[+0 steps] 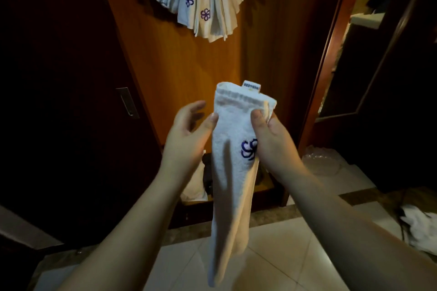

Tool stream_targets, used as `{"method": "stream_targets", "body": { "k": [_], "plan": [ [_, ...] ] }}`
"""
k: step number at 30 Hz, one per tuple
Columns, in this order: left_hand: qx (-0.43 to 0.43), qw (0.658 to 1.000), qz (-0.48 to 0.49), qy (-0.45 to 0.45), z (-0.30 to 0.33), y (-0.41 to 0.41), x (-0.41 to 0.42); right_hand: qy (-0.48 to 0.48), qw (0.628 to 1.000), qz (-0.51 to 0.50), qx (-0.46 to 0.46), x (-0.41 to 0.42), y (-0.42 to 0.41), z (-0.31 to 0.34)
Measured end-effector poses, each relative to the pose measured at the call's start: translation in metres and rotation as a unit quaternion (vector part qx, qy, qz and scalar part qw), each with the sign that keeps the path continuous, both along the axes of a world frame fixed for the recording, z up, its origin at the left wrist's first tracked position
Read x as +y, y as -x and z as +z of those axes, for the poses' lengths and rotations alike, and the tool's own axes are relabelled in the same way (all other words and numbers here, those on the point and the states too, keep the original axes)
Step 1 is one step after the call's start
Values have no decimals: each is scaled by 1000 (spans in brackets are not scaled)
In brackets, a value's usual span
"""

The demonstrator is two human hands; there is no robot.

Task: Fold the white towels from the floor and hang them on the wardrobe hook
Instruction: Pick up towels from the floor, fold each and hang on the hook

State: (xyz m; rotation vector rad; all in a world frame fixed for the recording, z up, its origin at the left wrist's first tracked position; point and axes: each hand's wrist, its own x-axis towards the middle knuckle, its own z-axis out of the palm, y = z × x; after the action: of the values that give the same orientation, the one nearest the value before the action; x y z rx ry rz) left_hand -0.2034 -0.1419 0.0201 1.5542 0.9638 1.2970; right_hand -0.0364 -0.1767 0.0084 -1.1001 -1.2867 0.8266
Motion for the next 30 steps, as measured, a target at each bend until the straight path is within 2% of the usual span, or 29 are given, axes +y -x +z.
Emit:
{"method": "stream_targets", "body": {
  "k": [1, 4, 6, 10, 14, 16, 18, 23, 27, 30],
  "plan": [
    [7, 1000, -2, 29, 2, 2, 8, -9, 1000, 9, -14, 2, -1, 7],
    [7, 985, -102, 137, 6, 8, 30, -33, 997, 9, -65, 11, -4, 23],
    [5, 977, -158, 145, 9, 10, 34, -43, 996, 3, -76, 16, -7, 31],
    [-7, 963, -196, 182, 3, -1, 28, -55, 996, 3, -73, 22, -11, 43],
    [-27, 958, -217, 185, -1, -13, 21, -40, 998, 49, -6, 27, -21, 54],
    [-62, 953, -229, 190, 5, -15, 25, 18, 987, 115, 107, 35, -33, 51],
    [-89, 946, -240, 198, 15, -16, 30, 112, 959, 155, 210, 44, -46, 35],
    [-101, 940, -202, 254, 46, -15, 45, 269, 919, 179, 225, 48, -36, -40],
    [-83, 953, -125, 264, 64, -7, 57, 258, 924, 161, 233, 55, -25, -63],
    [-57, 962, -47, 264, 74, -3, 67, 255, 916, 188, 244, 58, -18, -68]
  ]
}}
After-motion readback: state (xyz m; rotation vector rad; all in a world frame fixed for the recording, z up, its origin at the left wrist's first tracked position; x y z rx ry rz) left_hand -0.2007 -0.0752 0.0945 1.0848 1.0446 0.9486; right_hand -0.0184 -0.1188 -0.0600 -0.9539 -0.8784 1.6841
